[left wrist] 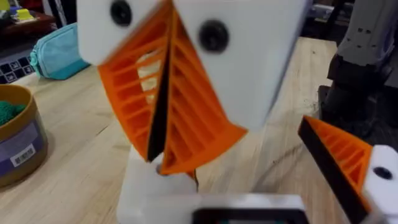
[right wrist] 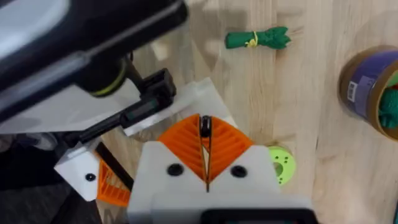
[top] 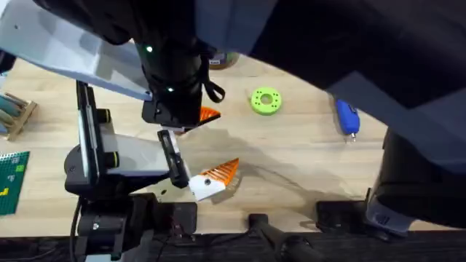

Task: Pick up the gripper from the table and insert it into the empty holder that is missing its gripper. Then pick up a screw, insert it into the mounting hole, and use the screwdriver to tighten it. Finally, clean up the table by picking up the vegetable and placing it into the bucket.

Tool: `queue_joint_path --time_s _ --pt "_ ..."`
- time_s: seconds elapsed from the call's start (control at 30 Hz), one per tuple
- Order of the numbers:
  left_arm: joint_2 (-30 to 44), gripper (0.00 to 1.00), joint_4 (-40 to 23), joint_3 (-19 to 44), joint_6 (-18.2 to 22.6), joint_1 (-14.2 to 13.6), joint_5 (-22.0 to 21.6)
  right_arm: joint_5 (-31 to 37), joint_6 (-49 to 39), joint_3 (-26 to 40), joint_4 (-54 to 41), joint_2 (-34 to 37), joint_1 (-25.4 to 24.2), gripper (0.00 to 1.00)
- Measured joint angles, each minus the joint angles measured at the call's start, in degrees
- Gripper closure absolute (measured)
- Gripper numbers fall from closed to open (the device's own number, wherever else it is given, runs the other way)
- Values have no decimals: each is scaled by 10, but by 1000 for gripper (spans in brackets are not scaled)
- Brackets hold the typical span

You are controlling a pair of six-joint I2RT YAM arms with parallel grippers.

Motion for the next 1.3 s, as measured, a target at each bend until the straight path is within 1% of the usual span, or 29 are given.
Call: queue_joint_path --time_s 0.87,1.3 --pt "0 16 0 0 -2 0 0 0 0 0 -1 4 0 996" --pt "0 16 -1 0 -4 0 1 0 0 0 -1 16 0 996"
